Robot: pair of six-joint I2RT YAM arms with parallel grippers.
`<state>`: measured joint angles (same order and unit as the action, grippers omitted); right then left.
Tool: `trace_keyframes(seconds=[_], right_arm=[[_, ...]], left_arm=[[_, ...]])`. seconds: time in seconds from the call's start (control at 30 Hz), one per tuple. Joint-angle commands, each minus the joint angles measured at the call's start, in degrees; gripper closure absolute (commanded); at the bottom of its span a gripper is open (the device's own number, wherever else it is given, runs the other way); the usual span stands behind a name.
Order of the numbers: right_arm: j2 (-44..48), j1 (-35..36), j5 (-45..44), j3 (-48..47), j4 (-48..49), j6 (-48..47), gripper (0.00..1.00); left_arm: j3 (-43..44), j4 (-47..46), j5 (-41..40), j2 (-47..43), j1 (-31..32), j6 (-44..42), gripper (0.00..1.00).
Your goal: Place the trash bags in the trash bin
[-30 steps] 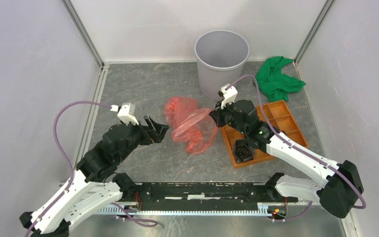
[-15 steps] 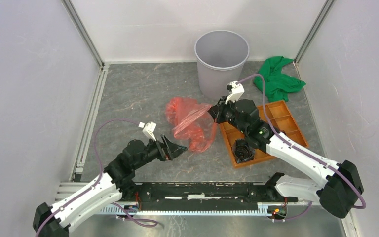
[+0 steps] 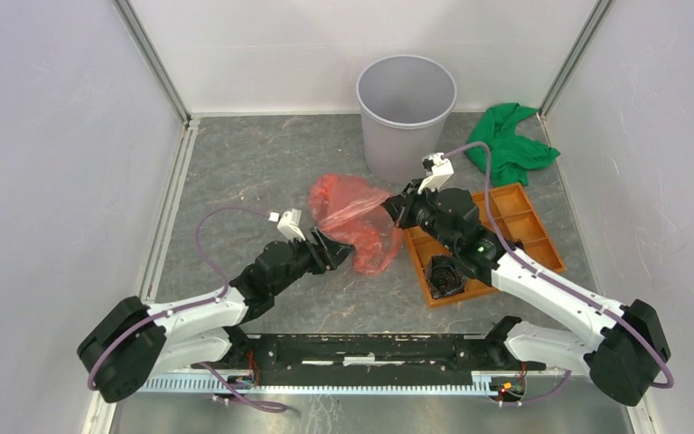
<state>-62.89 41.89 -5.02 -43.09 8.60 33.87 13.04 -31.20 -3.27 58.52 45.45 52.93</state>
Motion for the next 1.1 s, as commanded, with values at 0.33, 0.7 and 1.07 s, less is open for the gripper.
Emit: trace_keyframes(seconds=[0.33,0.7,1.07], right_arm=[[4.6,-0.2,-0.7,2.7,3.4,0.0,1.0],[4.4,-0.2,-2.9,6.0,3.0,-4.6,0.99],[-20.9,-0.1,1.1,-43.1,-19.8,-29.4,1.0]], left_arm=[[0.8,-22.3,-0.2,3.4,0.2,0.3,0.13],[8.1,6.0,-12.6,1.6,-0.6,4.5,0.86],[60.7,54.3,-6.4,2.0,-24.2,-23.0,0.98]])
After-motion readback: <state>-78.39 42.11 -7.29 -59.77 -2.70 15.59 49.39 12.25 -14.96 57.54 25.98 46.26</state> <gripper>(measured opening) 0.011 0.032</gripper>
